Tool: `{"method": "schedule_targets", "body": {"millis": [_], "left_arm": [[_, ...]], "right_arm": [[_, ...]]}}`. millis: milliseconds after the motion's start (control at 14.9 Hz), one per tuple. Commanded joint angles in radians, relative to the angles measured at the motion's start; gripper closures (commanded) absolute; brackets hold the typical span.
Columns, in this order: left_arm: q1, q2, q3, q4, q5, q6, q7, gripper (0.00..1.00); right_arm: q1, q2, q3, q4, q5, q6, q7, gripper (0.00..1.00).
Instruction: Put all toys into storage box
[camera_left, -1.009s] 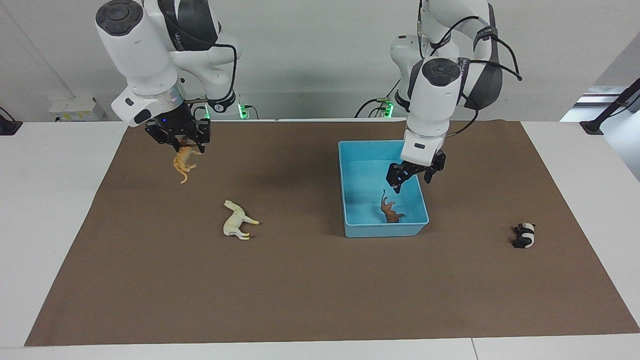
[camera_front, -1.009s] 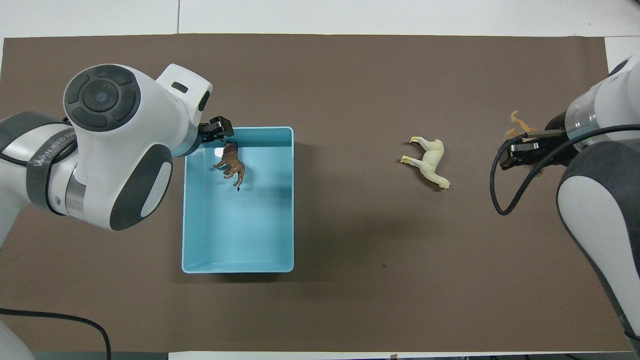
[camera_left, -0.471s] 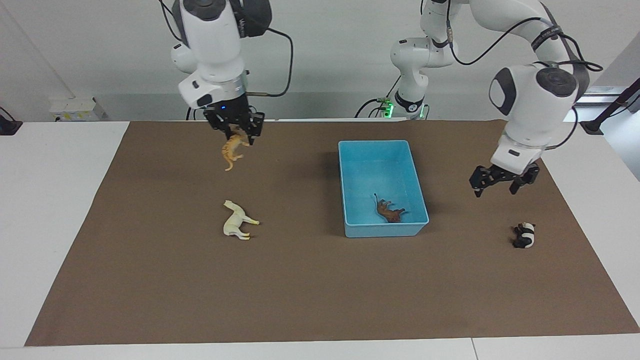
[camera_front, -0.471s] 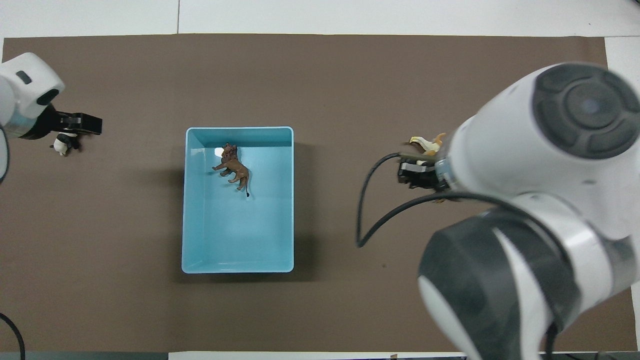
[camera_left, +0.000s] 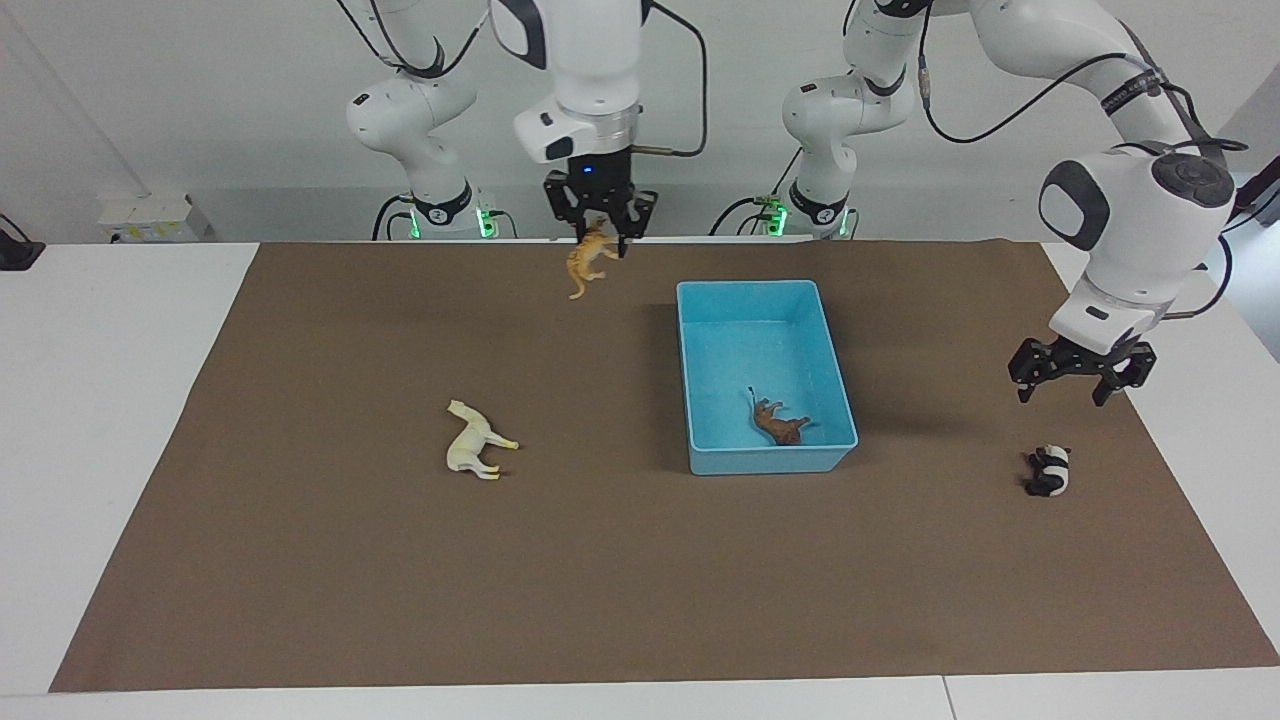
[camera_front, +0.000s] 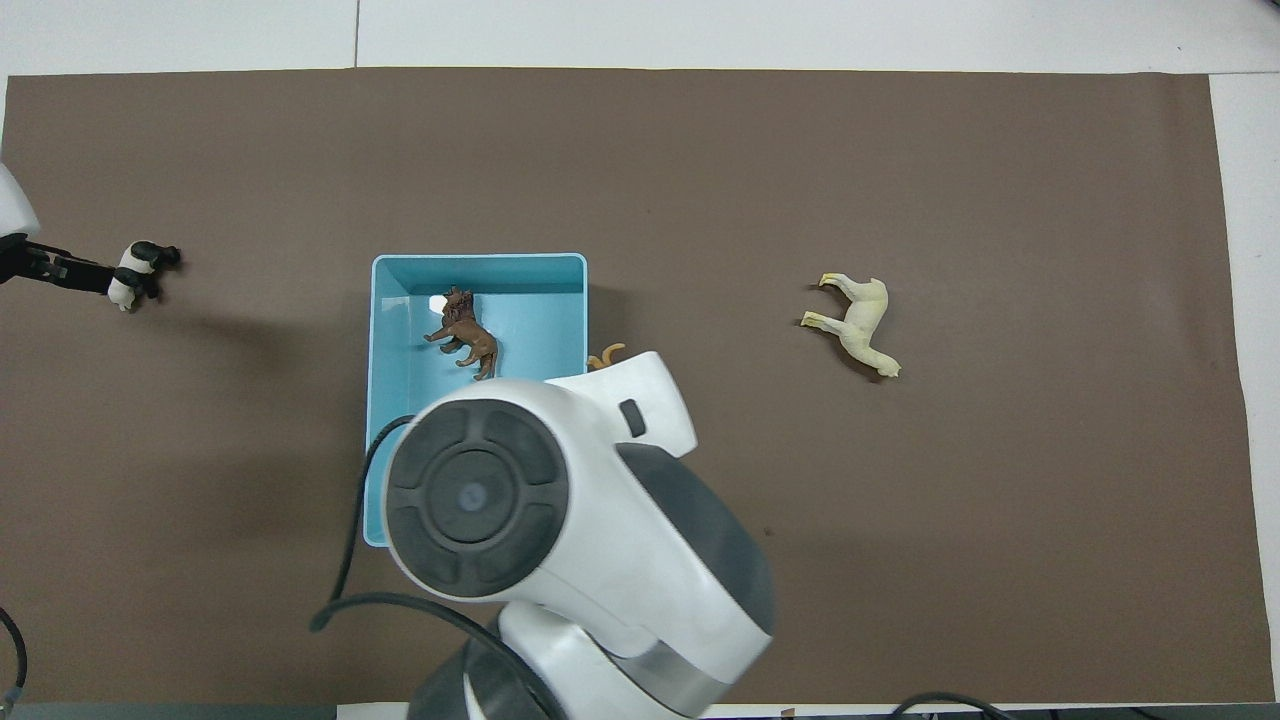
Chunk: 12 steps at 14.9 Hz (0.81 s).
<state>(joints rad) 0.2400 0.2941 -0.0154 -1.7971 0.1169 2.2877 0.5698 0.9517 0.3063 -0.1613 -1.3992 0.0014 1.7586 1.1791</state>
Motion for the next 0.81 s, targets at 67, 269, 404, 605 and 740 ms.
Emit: {"method": "schedule_targets", "body": {"millis": [67, 269, 404, 605, 740], "left_arm": [[0.004, 0.054, -0.011, 0.002, 0.000, 0.009, 0.028, 0.00], [-0.007, 0.079, -0.011, -0.004, 0.000, 0.021, 0.024, 0.00], [-0.001, 0.091, -0.011, -0.004, 0.000, 0.056, 0.024, 0.00], [0.004, 0.144, -0.011, -0.004, 0.003, 0.146, 0.022, 0.00], [0.001, 0.168, -0.011, 0.001, 0.001, 0.171, 0.018, 0.00]], "right_arm": [[0.011, 0.237, -0.012, 0.283, 0.022, 0.011, 0.011, 1.00], [0.038, 0.341, -0.012, 0.344, 0.006, 0.076, 0.011, 1.00], [0.027, 0.341, -0.012, 0.344, 0.009, 0.081, 0.008, 1.00], [0.024, 0.340, -0.014, 0.344, 0.017, 0.059, 0.010, 0.00], [0.022, 0.335, -0.018, 0.345, 0.017, -0.008, 0.011, 0.00]]}}
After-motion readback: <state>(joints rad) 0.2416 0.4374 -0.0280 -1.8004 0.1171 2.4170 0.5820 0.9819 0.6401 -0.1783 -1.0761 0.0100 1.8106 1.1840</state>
